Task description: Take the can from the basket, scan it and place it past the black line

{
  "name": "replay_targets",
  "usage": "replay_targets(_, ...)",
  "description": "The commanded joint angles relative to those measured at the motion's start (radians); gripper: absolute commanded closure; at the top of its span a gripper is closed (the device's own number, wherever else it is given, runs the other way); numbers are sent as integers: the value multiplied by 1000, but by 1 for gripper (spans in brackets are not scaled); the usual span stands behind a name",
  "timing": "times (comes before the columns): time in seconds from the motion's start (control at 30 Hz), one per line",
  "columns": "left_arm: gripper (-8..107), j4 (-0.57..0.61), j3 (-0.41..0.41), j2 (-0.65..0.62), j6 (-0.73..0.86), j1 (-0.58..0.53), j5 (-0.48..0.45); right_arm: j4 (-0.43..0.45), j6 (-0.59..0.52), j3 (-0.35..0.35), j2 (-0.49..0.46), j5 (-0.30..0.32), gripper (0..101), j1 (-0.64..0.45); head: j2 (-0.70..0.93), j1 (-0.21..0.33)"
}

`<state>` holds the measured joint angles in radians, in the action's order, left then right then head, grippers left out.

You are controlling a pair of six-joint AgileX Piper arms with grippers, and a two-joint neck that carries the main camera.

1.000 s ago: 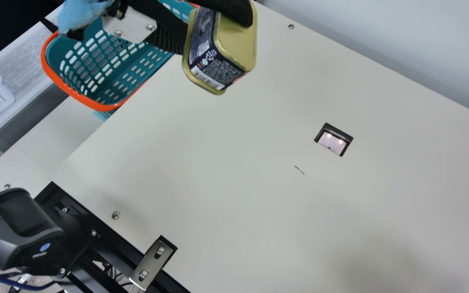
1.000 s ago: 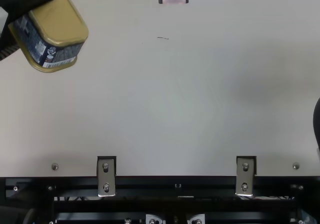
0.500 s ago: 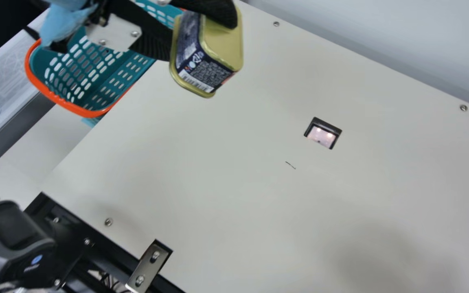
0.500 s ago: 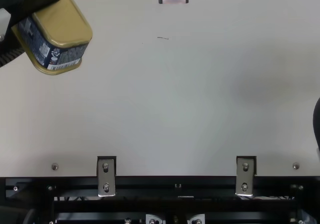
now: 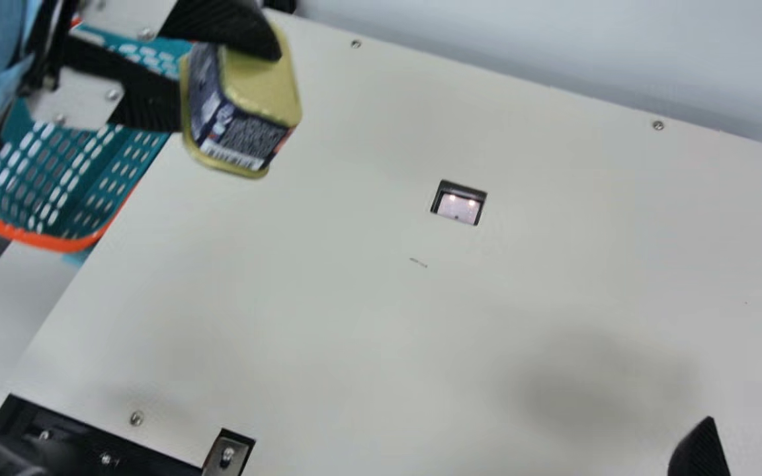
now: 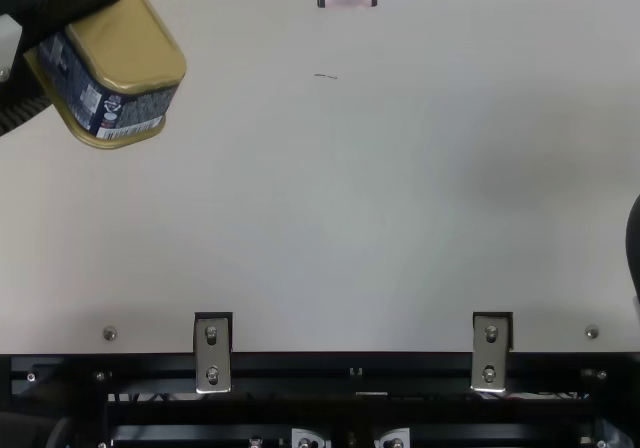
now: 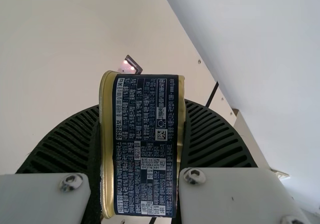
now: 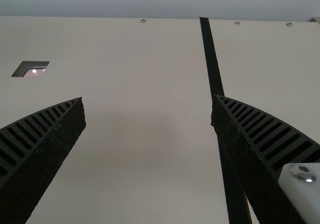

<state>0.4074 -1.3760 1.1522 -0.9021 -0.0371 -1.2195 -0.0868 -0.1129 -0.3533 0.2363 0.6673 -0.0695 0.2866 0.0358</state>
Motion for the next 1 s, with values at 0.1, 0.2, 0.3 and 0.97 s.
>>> replay_targets(0.1, 89, 1, 1, 7, -1, -8, 7, 0, 0, 0, 0, 0, 0, 0, -80, 41)
replay_targets(0.2, 89, 1, 1, 10, -1, -12, 11, 0, 0, 0, 0, 0, 0, 0, -123, 47)
replay_targets(0.3, 89, 0, 2, 14, -1, -16, 15, 0, 0, 0, 0, 0, 0, 0, -160, 52)
replay_targets(0.97, 89, 71, -17, 42, -23, -32, 1, 0, 0, 0, 0, 0, 0, 0, -195, 53)
